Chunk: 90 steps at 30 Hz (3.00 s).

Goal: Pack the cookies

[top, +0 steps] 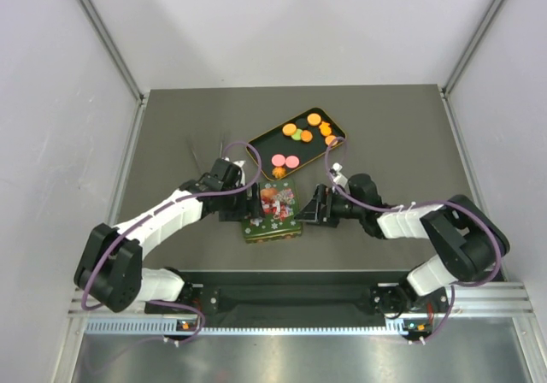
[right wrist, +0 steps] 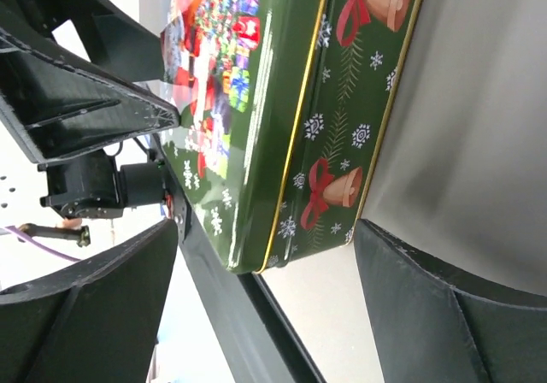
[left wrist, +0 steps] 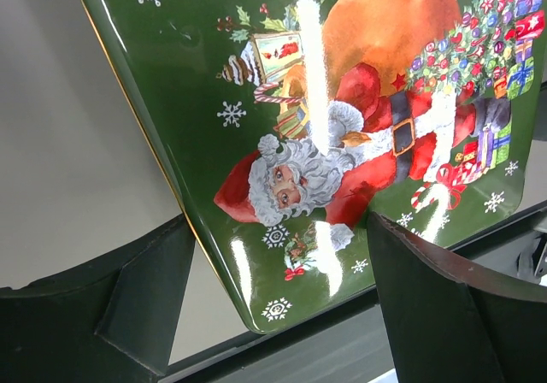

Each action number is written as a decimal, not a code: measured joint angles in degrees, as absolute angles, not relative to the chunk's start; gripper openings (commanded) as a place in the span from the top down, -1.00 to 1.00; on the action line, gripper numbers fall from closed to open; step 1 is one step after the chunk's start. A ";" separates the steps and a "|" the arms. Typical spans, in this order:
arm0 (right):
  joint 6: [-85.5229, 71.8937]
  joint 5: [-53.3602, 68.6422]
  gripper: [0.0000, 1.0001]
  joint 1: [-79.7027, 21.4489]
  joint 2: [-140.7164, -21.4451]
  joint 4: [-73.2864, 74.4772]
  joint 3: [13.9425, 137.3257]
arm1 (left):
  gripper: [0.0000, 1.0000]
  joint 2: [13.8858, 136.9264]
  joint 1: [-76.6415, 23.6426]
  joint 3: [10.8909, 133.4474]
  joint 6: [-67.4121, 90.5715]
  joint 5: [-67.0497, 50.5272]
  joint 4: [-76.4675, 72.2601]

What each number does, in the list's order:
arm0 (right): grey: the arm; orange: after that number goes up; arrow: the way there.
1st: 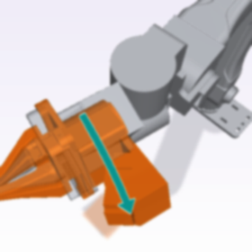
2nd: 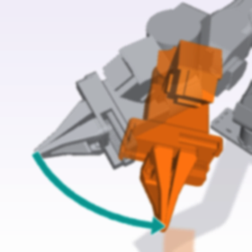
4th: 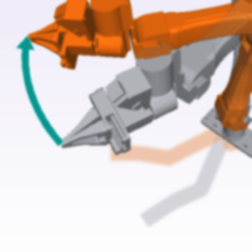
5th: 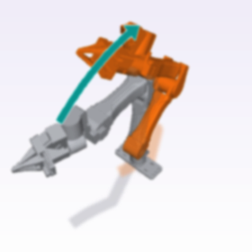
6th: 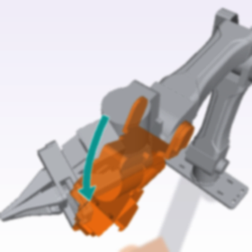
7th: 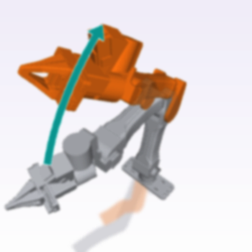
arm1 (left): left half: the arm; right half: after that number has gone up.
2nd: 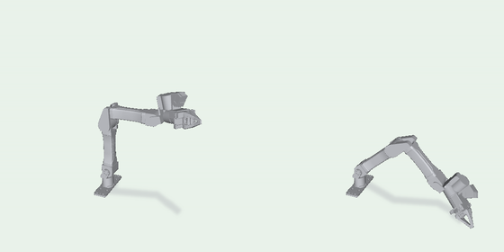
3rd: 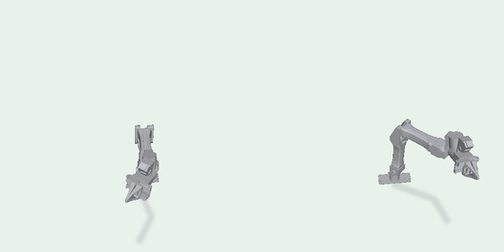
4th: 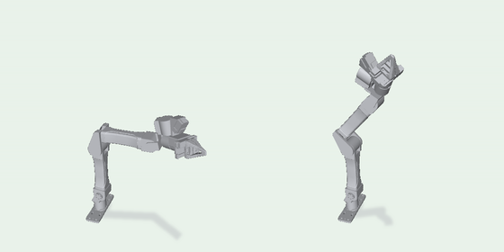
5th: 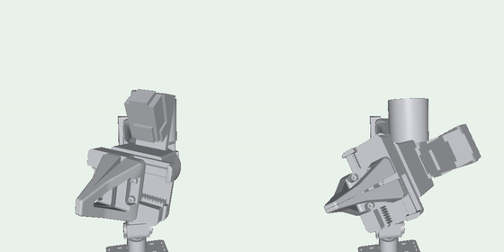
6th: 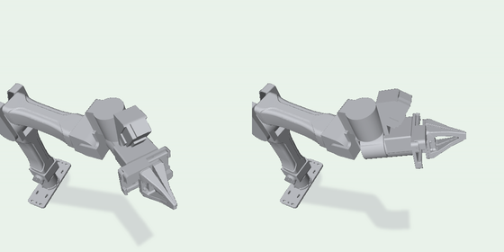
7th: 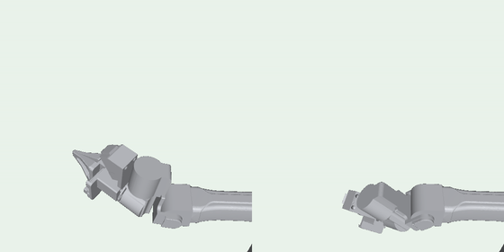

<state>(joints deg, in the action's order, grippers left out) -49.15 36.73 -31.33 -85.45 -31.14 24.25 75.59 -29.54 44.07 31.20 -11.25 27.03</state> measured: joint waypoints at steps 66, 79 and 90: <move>-53.60 28.64 1.00 -36.51 -92.73 -50.48 18.00 | -0.71 71.64 -44.75 39.40 46.59 13.50 21.91; -49.04 24.71 -0.12 -38.17 -85.65 -35.46 21.93 | -0.79 69.01 -46.15 39.29 46.59 15.33 23.22; -42.41 23.49 -0.69 -36.10 -81.71 -18.85 27.16 | -0.87 67.46 -46.70 42.70 42.22 7.42 28.27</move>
